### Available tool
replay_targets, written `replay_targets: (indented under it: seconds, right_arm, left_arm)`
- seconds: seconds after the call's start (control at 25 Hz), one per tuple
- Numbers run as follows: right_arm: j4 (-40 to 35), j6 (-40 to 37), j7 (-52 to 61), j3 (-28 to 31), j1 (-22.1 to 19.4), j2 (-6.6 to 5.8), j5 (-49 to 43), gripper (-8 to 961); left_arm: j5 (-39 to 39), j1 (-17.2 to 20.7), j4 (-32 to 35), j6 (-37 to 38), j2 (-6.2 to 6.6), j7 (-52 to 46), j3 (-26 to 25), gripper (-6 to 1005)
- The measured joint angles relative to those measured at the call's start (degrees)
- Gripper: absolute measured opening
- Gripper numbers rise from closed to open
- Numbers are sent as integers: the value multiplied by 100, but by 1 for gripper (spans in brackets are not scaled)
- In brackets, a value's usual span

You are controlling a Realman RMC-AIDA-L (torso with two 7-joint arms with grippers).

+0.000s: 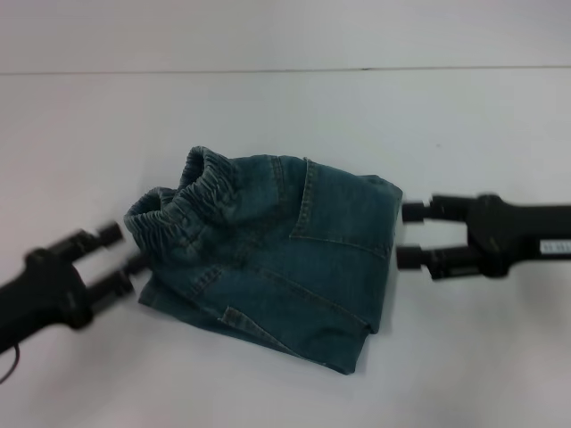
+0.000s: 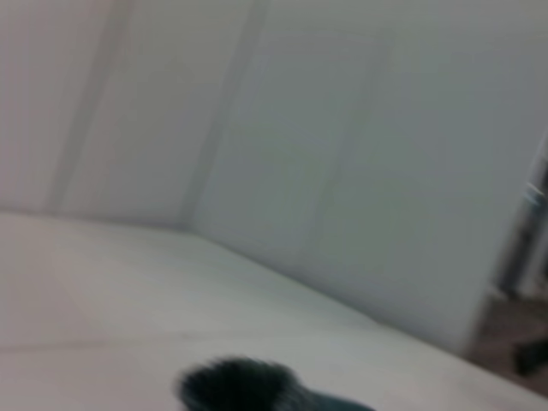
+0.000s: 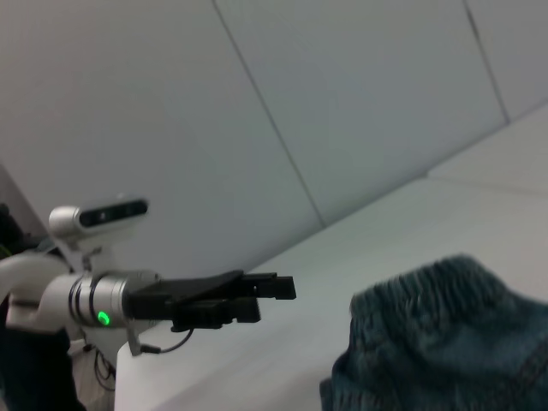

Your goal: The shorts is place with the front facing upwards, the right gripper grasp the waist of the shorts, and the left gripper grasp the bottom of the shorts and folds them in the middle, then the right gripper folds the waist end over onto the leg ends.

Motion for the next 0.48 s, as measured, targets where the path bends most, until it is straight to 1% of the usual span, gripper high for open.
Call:
replay_targets:
  seconds: [0.08,0.2,0.24,0.32,0.36,0.48]
  right_arm:
    - [26,-118,-6,157,-85,16,-239,940]
    - [34,-158,-65,372,-184,78,-535,940]
    - [28,-143,-99,486,-219,126,-687,940]
    - [9,-143,-123,597,-236,183,-816,940]
    - [9,-143,-123,597,-236,183,-816,940]
    - [-4,-131,-133,671,-234,252,-962,940]
  left_arm:
    - [317,-51,259,187,1,-147,139,523]
    - [575,-165,425,335,19,-325,244,644]
    - [597,-198,432,346,28,-349,262,684]
    - [631,-251,443,362,48,-376,287,764]
    - [646,-263,448,365,56,-384,295,799]
    - [733,-284,458,367,64,-393,312,903]
